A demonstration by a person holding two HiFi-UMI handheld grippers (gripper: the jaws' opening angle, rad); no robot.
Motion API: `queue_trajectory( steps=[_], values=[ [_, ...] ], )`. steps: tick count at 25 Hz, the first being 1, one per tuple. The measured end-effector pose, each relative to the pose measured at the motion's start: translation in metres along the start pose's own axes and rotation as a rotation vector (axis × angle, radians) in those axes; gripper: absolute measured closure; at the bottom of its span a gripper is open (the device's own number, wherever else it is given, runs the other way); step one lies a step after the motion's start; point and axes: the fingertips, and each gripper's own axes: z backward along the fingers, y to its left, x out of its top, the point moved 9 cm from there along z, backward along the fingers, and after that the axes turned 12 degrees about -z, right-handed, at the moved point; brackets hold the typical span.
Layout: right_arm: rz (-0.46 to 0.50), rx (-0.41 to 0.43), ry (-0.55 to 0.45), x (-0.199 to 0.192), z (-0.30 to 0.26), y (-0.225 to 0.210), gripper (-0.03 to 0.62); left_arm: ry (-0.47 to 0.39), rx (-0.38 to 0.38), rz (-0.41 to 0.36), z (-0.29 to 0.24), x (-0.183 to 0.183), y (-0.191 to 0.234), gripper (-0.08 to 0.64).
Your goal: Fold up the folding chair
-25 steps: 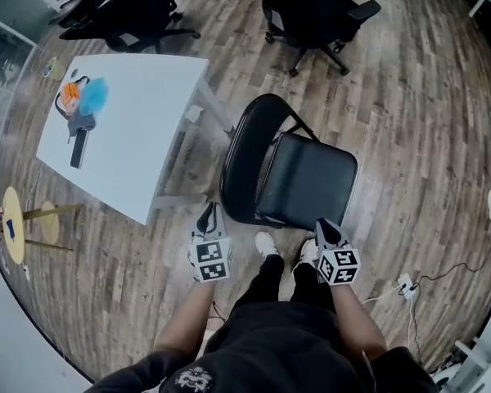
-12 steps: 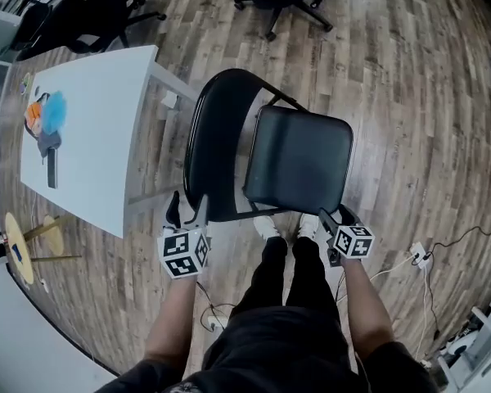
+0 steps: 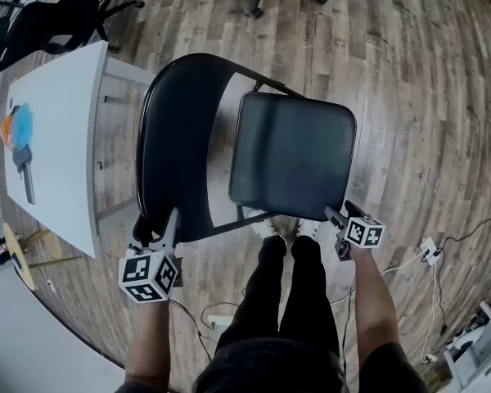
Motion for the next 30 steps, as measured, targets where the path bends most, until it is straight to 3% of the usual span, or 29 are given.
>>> queue_trajectory(
  steps=[8, 13, 22, 30],
  values=[
    [-0.132, 0.100, 0.042, -0.001, -0.035, -0.059, 0.190, 0.044, -0.023, 0.020, -0.022, -0.010, -0.010, 0.281],
    [-0.182, 0.236, 0.125, -0.001, -0.061, -0.053, 0.190, 0.027, -0.026, 0.073, -0.031, -0.012, -0.011, 0.285],
    [-0.203, 0.282, 0.173, 0.004, -0.068, -0.055, 0.192, 0.020, -0.040, 0.139, -0.032, -0.010, -0.011, 0.328],
    [-0.190, 0.322, 0.169, 0.017, -0.047, -0.021, 0.195, -0.007, -0.007, 0.156, -0.011, 0.012, -0.017, 0.348]
  ],
)
